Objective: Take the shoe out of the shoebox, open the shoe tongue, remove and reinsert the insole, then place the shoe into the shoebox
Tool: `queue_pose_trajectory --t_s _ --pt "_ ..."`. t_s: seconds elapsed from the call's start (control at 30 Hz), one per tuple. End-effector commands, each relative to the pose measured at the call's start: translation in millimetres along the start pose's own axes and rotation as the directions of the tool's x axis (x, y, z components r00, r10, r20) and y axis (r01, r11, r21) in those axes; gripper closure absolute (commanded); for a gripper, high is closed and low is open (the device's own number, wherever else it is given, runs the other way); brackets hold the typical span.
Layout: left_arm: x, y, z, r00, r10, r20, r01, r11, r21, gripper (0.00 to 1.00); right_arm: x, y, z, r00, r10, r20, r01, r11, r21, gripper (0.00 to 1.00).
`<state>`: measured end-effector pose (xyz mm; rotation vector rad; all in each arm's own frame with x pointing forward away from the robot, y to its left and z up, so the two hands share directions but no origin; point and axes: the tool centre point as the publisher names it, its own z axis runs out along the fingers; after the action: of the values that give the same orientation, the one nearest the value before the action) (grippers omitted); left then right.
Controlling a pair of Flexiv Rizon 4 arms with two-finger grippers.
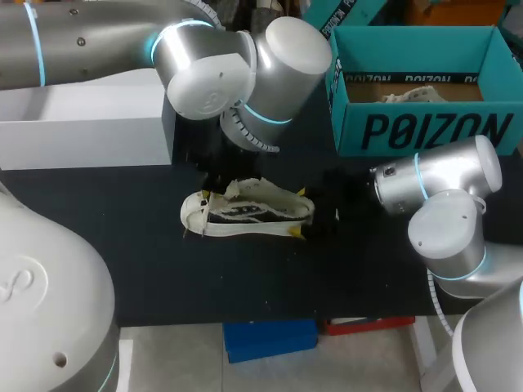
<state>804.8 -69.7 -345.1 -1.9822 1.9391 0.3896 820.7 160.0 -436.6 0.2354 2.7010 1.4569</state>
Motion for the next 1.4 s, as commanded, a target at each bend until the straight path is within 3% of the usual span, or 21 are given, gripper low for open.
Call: queue_pose_trajectory --t_s 0.03,0.6,1.17,1.3,1.4 --pt "-3.2 -0.5 9.6 1.0 -0.01 0.016 0.011 1.0 -0.017 0.0 -1.8 -2.8 3.8 1.0 0.003 0.0 -0.003 1.0 0.004 1.0" --pt "-35.4 -10.2 17.7 0.994 -0.101 -0.035 0.101 0.995 -0.018 0.0 -1.8 -2.8 3.8 1.0 0.003 0.0 -0.003 1.0 0.004 1.0" --pt "-44.9 -10.2 37.5 0.988 -0.146 -0.046 0.143 0.988 -0.051 0.0 -1.8 -2.8 3.8 1.0 0.003 0.0 -0.003 1.0 0.004 1.0" --pt "-49.6 -12.8 21.9 0.987 -0.073 -0.141 0.071 0.997 -0.016 0.0 -1.8 -2.8 3.8 1.0 0.003 0.0 -0.003 1.0 0.004 1.0" --pt "-49.3 -14.1 2.6 0.962 0.095 -0.256 -0.09 0.995 0.031 0.0 -1.8 -2.8 3.8 1.0 0.003 0.0 -0.003 1.0 0.004 1.0"
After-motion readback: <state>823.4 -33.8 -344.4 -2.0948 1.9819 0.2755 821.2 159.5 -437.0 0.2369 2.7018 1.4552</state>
